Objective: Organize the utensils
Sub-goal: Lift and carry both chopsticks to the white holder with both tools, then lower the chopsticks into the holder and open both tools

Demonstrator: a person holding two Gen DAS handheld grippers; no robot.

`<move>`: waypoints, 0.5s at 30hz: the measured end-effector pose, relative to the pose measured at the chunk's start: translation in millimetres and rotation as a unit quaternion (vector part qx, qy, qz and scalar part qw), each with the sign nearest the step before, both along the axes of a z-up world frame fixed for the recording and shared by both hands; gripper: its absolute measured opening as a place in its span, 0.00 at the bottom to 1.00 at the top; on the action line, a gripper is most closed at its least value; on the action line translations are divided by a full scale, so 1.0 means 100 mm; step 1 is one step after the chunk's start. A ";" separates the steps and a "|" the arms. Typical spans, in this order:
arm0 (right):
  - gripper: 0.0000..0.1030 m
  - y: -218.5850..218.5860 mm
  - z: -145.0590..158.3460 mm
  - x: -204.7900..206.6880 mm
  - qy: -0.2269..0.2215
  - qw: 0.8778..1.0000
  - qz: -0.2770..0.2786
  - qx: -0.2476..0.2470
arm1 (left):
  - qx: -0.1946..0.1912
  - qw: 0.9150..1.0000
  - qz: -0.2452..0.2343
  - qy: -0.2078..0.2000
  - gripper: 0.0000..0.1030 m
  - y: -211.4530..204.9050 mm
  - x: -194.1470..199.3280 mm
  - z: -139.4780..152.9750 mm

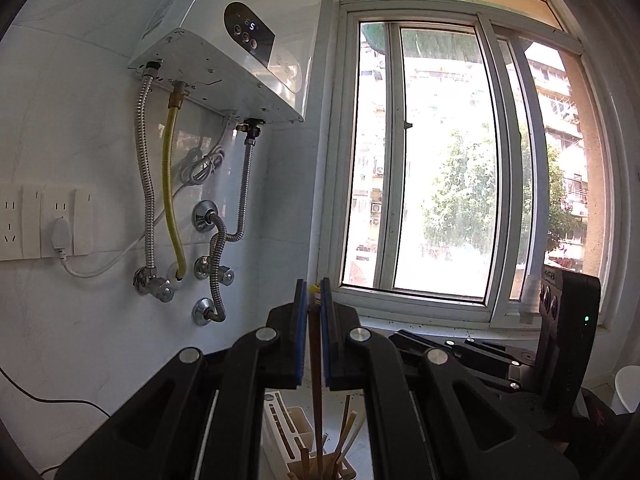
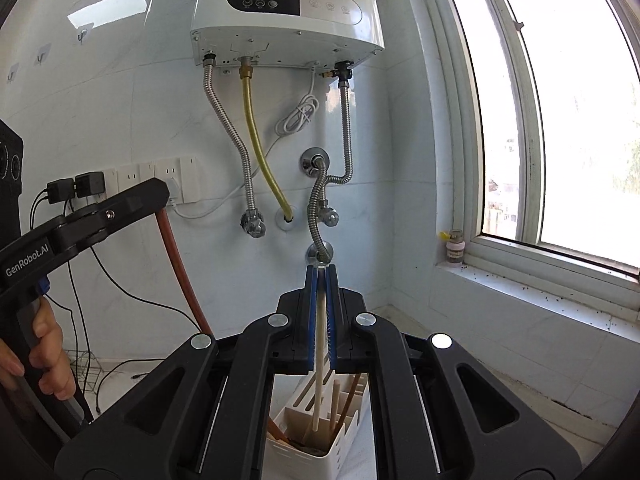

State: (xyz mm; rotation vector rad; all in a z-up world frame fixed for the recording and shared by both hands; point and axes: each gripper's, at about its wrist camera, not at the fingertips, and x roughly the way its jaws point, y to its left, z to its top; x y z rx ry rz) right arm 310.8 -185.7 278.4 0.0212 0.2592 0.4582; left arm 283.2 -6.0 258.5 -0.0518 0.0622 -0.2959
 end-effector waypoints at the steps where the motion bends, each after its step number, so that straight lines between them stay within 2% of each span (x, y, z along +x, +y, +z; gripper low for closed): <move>1: 0.04 0.00 -0.03 0.03 0.005 1.000 0.000 -0.001 | 0.001 1.000 0.001 0.002 0.06 -0.01 0.04 -0.01; 12: 0.04 0.10 -0.39 0.18 0.041 0.999 0.015 -0.027 | 0.039 0.998 -0.005 0.057 0.06 -0.15 0.39 -0.46; 15: 0.04 0.11 -0.48 0.20 0.052 0.998 0.023 -0.029 | 0.037 0.996 -0.010 0.077 0.06 -0.13 0.42 -0.58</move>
